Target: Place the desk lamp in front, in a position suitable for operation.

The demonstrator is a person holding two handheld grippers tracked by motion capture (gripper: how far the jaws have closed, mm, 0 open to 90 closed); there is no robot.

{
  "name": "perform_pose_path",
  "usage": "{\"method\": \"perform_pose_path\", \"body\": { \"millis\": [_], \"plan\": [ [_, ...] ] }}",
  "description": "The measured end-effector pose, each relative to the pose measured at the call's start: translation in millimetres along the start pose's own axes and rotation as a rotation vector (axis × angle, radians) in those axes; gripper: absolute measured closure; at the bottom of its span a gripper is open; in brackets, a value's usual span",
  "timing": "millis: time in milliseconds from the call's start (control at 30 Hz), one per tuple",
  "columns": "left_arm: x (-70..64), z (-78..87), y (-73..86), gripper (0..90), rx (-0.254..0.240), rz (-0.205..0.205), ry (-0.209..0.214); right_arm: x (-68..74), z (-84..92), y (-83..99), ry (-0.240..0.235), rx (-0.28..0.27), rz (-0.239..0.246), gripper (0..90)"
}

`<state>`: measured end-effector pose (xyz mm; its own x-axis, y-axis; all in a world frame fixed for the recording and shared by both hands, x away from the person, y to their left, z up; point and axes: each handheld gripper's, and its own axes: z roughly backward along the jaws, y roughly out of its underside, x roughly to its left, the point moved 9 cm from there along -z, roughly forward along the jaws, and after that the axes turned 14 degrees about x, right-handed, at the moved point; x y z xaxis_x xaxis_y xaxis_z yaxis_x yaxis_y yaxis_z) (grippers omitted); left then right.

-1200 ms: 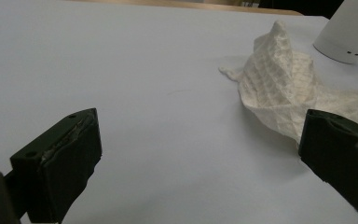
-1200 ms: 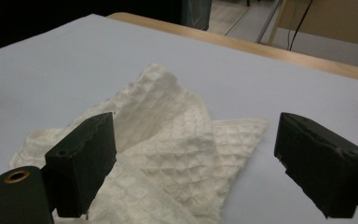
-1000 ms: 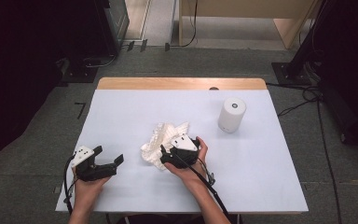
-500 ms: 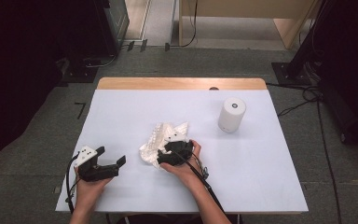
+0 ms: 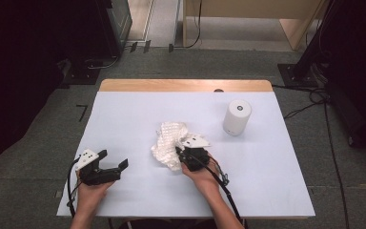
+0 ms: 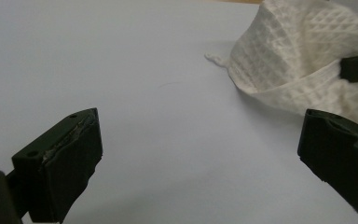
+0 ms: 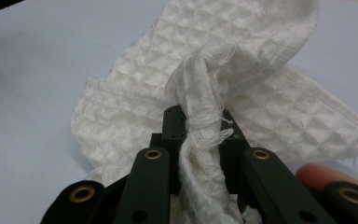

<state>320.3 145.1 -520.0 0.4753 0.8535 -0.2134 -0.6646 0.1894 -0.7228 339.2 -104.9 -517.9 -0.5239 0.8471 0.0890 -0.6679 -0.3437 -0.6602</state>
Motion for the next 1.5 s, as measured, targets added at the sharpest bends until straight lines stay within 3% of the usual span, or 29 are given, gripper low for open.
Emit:
{"method": "perform_pose_path", "body": {
  "millis": [33, 67, 100, 233, 333, 367, 400, 433, 467, 533, 567, 633, 700, 800, 833, 1033, 1267, 1500],
  "plan": [
    [-1.1, -0.1, -0.1, 0.0, 0.001, -0.001, 0.002, -7.3, 15.3, 5.7, 0.004, -0.009, 0.007, 78.2],
    [-1.8, -0.2, -0.1, 0.0, 0.002, -0.006, 0.001, -7.3, 15.3, 5.7, 0.004, -0.009, 0.007, 78.2],
    [-3.4, -0.6, 0.0, 0.0, 0.006, -0.014, 0.004, -14.8, 28.8, 14.1, 0.011, -0.004, 0.022, 78.2],
    [-5.0, -1.1, 0.1, 0.0, 0.006, -0.015, 0.007, -28.3, 47.0, 28.9, 0.019, 0.002, 0.016, 78.1],
    [-4.7, -1.1, 0.1, 0.0, 0.003, -0.009, 0.009, -44.7, 63.6, 43.5, 0.028, 0.002, -0.005, 78.1],
    [-4.4, -0.9, 0.2, 0.0, 0.005, -0.009, 0.009, -56.5, 73.5, 51.6, 0.035, 0.000, -0.024, 78.1],
    [-4.1, -0.6, 0.3, 0.0, 0.005, -0.009, 0.010, -56.5, 73.5, 51.6, 0.035, 0.000, -0.024, 78.1],
    [-4.1, -0.6, 0.3, 0.0, 0.005, -0.008, 0.011, -70.8, 81.6, 58.3, 0.045, -0.007, -0.057, 76.7],
    [-4.1, -0.6, 0.4, 0.0, 0.005, -0.008, 0.011, -70.8, 81.6, 58.3, 0.045, -0.007, -0.057, 76.7],
    [-4.2, -0.7, 0.5, 0.0, 0.005, -0.008, 0.011, -85.7, 86.0, 64.5, 0.048, -0.012, -0.097, 63.5],
    [-4.5, -0.8, 0.4, 0.0, 0.003, -0.009, 0.011, -93.0, 88.8, 66.4, 0.069, -0.024, -0.117, 50.1],
    [-4.3, -1.3, 0.8, 0.0, 0.006, -0.009, 0.010, -108.0, 95.4, 67.3, 0.121, -0.049, -0.150, 35.9],
    [-4.0, -1.5, 1.1, 0.0, 0.008, -0.009, 0.010, -123.3, 108.2, 61.7, 0.156, -0.098, -0.192, 25.8],
    [-3.9, -1.3, 1.1, 0.0, 0.007, -0.010, 0.008, -129.5, 116.4, 54.4, 0.180, -0.130, -0.198, 22.2],
    [-4.0, -1.4, 0.8, 0.0, 0.005, -0.007, 0.009, -134.3, 122.2, 44.4, 0.201, -0.160, -0.196, 18.7],
    [-4.5, -0.3, 0.1, 0.0, -0.003, -0.007, 0.009, -147.9, 118.6, 18.3, 0.277, -0.191, -0.225, 10.0],
    [-3.3, 0.8, 0.0, 0.0, -0.007, -0.002, 0.013, -173.8, 90.0, -11.3, 0.332, -0.161, -0.295, 0.5],
    [-3.0, -0.2, -0.4, 0.0, -0.008, 0.002, 0.018, -194.5, 69.9, -23.9, 0.369, -0.130, -0.335, 0.0]
  ]
}}
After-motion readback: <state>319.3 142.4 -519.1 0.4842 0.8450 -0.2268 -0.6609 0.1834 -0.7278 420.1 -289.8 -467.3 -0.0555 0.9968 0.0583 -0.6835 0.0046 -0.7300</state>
